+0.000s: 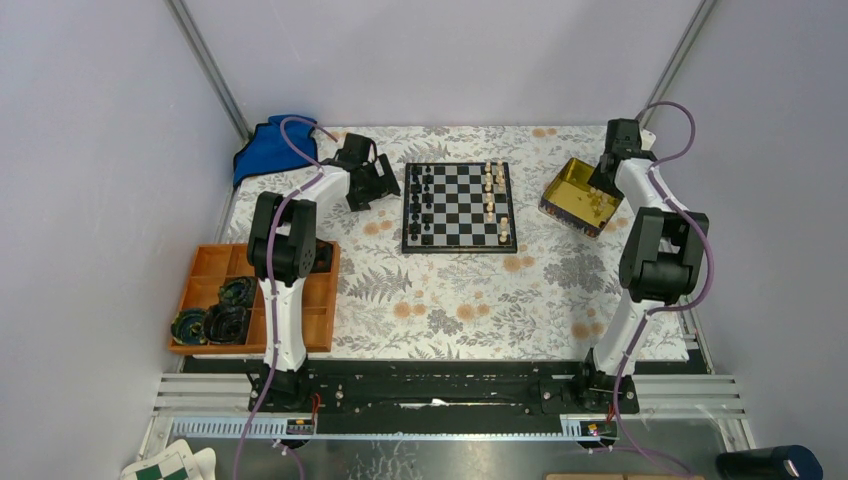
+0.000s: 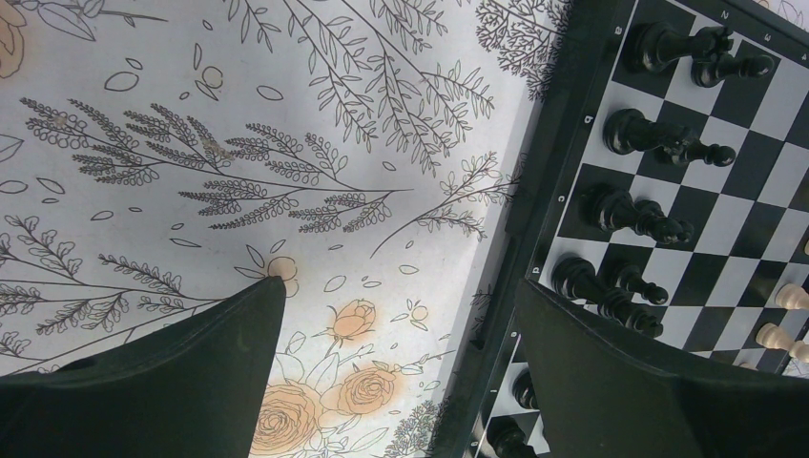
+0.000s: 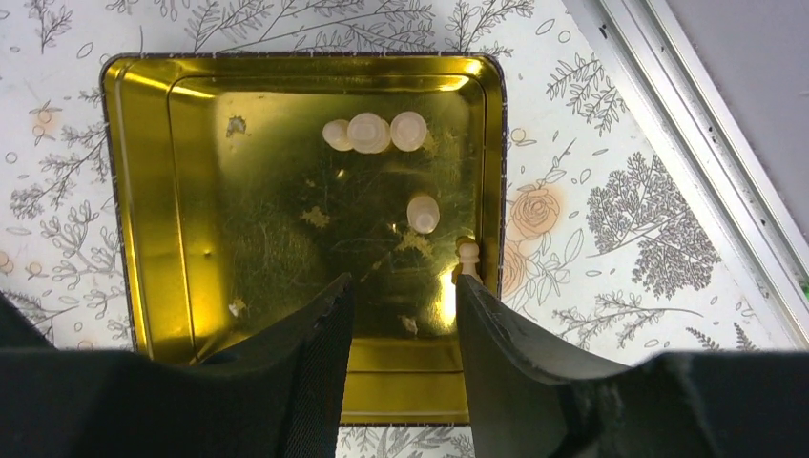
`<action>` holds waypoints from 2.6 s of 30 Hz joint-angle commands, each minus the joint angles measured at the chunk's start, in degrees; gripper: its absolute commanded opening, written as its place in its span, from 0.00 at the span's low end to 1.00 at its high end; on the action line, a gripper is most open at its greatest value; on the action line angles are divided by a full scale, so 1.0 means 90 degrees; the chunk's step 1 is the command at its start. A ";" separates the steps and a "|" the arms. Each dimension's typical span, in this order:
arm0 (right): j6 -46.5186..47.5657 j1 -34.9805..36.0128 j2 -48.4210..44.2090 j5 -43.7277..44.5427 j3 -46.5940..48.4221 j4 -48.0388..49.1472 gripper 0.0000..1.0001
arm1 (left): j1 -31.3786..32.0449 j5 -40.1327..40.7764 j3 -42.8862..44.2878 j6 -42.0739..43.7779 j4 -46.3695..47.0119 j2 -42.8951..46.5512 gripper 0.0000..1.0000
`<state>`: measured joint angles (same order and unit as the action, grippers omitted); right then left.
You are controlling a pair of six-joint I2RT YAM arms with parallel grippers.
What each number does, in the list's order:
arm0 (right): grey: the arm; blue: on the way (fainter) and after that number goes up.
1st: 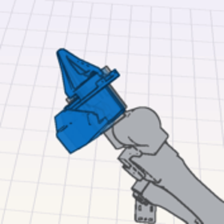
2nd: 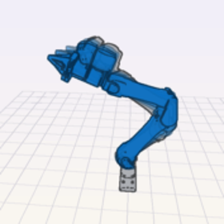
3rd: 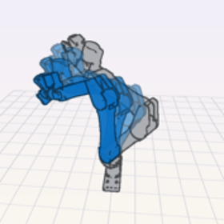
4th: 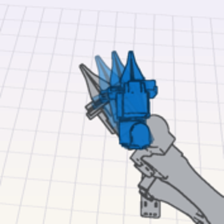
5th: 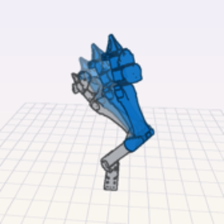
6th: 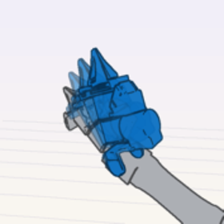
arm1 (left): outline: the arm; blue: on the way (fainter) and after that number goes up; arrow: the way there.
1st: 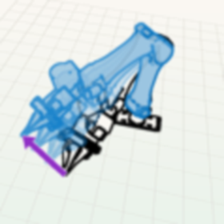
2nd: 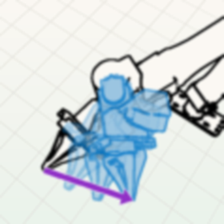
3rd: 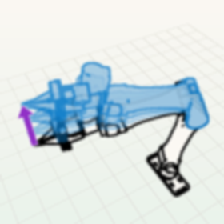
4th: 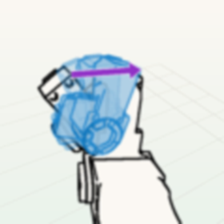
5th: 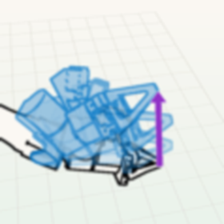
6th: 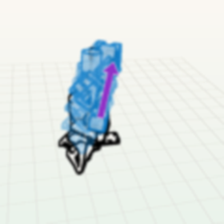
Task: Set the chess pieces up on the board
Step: Pick up the chess piece from the storage box.
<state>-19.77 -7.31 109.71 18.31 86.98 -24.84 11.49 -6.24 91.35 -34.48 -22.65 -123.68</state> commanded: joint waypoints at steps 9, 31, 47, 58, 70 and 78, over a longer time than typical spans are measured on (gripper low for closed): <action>0.0067 -0.0242 0.0623 -0.0309 0.1001 0.0319 0.48 | -0.0104 -0.0152 -0.0191 -0.0046 -0.0125 -0.0307 0.99; 0.0194 -0.0242 0.1496 -0.0489 0.1787 0.0271 0.37 | -0.0216 -0.0109 -0.0155 -0.0018 -0.0170 -0.0439 0.99; 0.0214 -0.0242 0.1692 -0.0564 0.1822 0.0240 0.36 | -0.0251 -0.0115 -0.0165 -0.0021 -0.0178 -0.0506 0.99; 0.0243 -0.0242 0.1815 -0.0593 0.1837 0.0213 0.34 | -0.0251 -0.0112 -0.0185 -0.0021 -0.0176 -0.0517 0.99; 0.0262 -0.0252 0.1884 -0.0625 0.1864 0.0171 0.13 | -0.0270 -0.0105 -0.0189 -0.0018 -0.0169 -0.0526 0.99; 0.0290 -0.0252 0.1774 -0.0638 0.1806 0.0192 0.00 | -0.0270 -0.0115 -0.0194 -0.0034 -0.0173 -0.0518 0.99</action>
<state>-17.58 -9.54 125.64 13.87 102.15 -23.22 9.82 -8.19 91.37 -35.00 -22.55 -123.90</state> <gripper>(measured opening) 0.197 0.987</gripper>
